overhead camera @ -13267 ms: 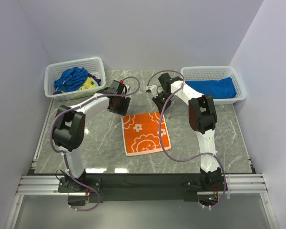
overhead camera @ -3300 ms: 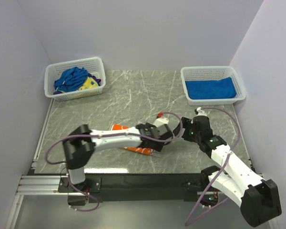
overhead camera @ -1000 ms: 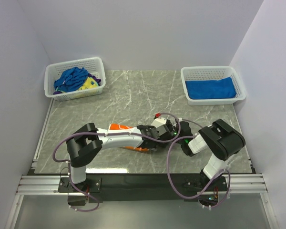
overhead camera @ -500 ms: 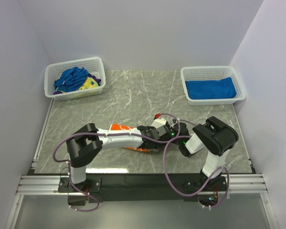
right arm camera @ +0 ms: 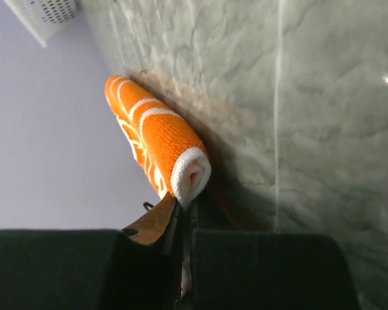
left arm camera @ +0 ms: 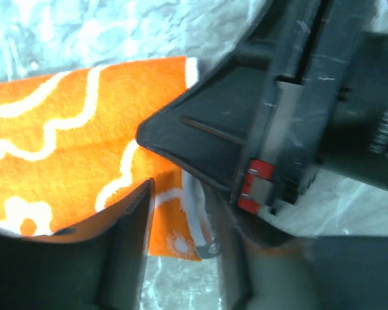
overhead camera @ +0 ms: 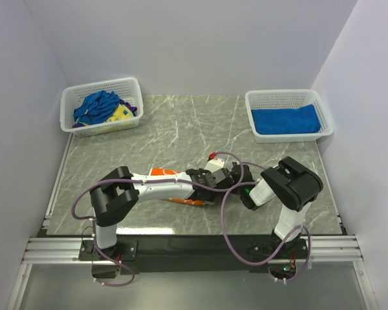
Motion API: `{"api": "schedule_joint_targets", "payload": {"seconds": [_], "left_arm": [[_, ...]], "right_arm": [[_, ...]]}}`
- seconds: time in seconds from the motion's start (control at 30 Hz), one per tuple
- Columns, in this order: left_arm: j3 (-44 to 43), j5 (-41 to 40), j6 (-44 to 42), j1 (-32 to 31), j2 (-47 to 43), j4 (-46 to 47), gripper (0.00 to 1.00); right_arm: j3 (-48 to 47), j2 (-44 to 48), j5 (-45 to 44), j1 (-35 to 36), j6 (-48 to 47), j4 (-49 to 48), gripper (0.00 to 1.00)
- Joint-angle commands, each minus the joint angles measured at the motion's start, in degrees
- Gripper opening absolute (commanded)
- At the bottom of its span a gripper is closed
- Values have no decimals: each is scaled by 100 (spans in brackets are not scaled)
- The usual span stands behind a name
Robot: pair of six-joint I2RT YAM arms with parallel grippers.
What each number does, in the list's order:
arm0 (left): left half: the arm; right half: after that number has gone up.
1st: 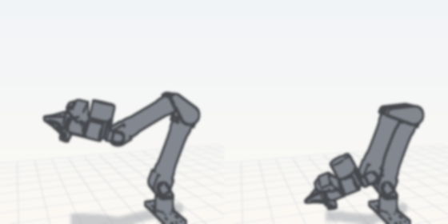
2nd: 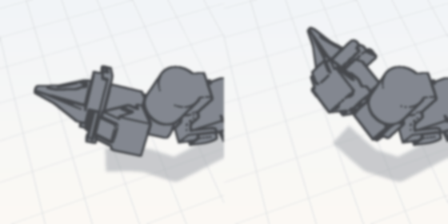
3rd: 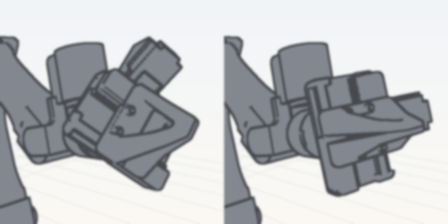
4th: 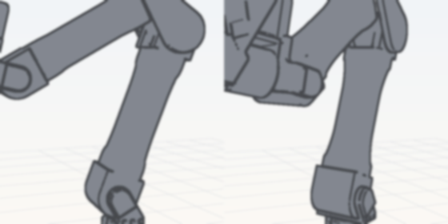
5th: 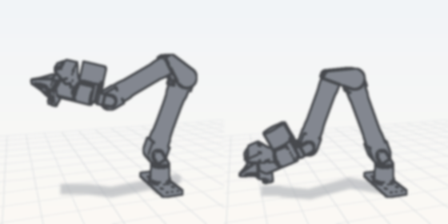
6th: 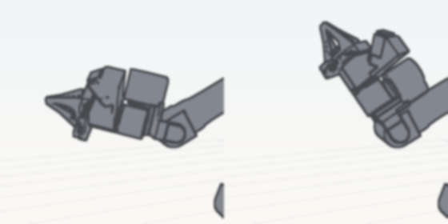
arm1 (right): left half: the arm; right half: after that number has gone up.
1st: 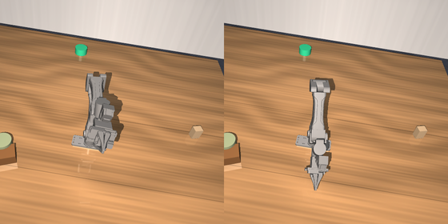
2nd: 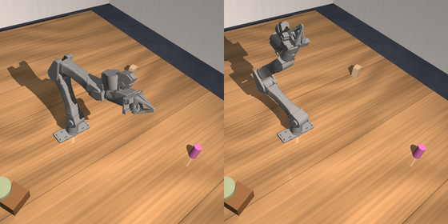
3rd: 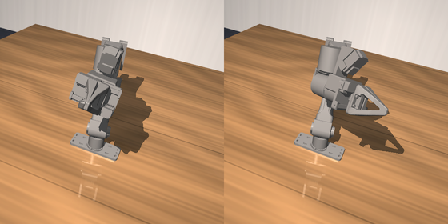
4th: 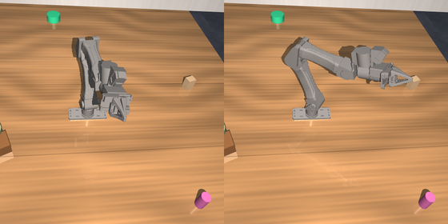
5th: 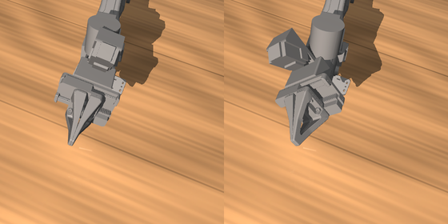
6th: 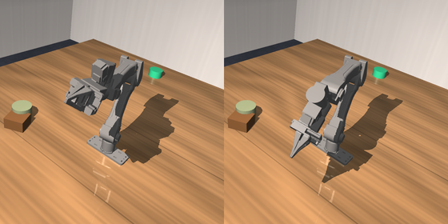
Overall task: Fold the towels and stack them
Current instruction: Neatly place the folded towel into the bin
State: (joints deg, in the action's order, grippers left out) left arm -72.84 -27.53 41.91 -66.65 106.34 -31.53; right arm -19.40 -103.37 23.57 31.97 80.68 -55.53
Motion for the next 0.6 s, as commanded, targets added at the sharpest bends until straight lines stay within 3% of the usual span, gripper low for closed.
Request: {"api": "schedule_joint_targets", "payload": {"seconds": [0.0,0.1,0.2,0.37,0.4,0.57], "left_arm": [[-231,151,98,-6,-201,287,57],[-231,151,98,3,-350,261,76],[-196,178,80,91,-597,165,85],[252,415,10,442,-1377,94,91],[470,485,-7,634,-1519,86,93],[1096,880,-401,1452,-2529,-107,95]], "right_arm": [[-283,378,-2,-102,-526,716,0],[-538,519,191,-366,-1104,1365,0],[-872,546,471,-647,-1861,2086,0],[-1715,354,789,-1157,-3388,3370,0],[-1890,335,772,-1297,-3645,3982,0],[-3454,300,79,-1597,-5418,6059,0]]}}
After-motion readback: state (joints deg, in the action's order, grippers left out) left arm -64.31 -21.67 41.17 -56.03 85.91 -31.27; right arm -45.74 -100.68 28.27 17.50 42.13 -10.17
